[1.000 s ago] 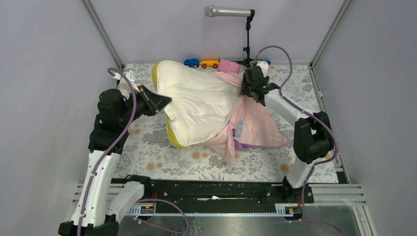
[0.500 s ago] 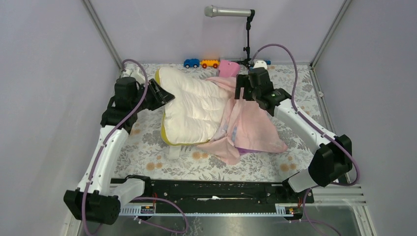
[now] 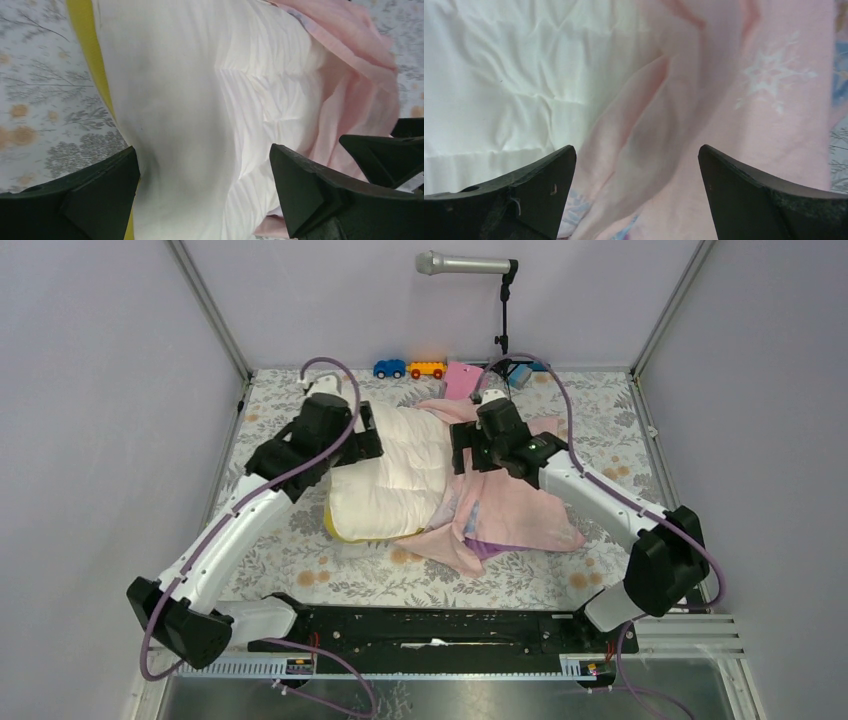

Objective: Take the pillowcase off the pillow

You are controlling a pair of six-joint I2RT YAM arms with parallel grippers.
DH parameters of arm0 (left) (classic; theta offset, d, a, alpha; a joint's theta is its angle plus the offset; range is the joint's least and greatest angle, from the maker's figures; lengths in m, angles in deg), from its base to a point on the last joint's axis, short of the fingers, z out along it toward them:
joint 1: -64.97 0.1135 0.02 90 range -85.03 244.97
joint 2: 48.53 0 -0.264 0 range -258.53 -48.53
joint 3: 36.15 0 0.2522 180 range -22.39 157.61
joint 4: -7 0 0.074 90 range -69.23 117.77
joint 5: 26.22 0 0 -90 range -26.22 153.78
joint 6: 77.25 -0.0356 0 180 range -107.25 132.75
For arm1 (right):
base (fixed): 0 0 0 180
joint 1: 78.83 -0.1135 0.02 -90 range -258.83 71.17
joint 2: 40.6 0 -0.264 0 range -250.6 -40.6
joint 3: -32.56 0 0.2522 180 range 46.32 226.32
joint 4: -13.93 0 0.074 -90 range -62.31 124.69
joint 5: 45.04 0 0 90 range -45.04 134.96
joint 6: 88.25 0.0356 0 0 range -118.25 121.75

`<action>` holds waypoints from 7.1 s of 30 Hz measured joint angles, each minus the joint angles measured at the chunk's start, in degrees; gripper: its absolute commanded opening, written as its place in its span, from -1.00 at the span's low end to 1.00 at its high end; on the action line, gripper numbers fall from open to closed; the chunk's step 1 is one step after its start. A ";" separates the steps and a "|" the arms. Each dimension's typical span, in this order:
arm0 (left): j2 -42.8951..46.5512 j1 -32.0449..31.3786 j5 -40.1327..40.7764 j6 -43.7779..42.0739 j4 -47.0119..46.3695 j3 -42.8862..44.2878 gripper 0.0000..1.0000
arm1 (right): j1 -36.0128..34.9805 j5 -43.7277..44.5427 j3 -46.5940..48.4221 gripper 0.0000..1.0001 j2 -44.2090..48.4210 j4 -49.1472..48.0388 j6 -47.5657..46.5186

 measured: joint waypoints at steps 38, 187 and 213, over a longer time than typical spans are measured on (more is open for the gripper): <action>0.66 -18.80 -5.55 1.46 -19.61 -25.97 0.98 | -10.88 -0.52 -24.90 -1.00 9.42 -9.40 13.00; 16.24 13.90 -2.82 12.22 -20.37 -32.09 -1.00 | 22.84 28.28 -5.64 -0.83 19.82 -13.00 18.64; -17.86 14.60 -11.78 16.24 -32.63 -6.99 -1.00 | 23.10 -1.66 10.91 0.99 3.32 -11.56 7.50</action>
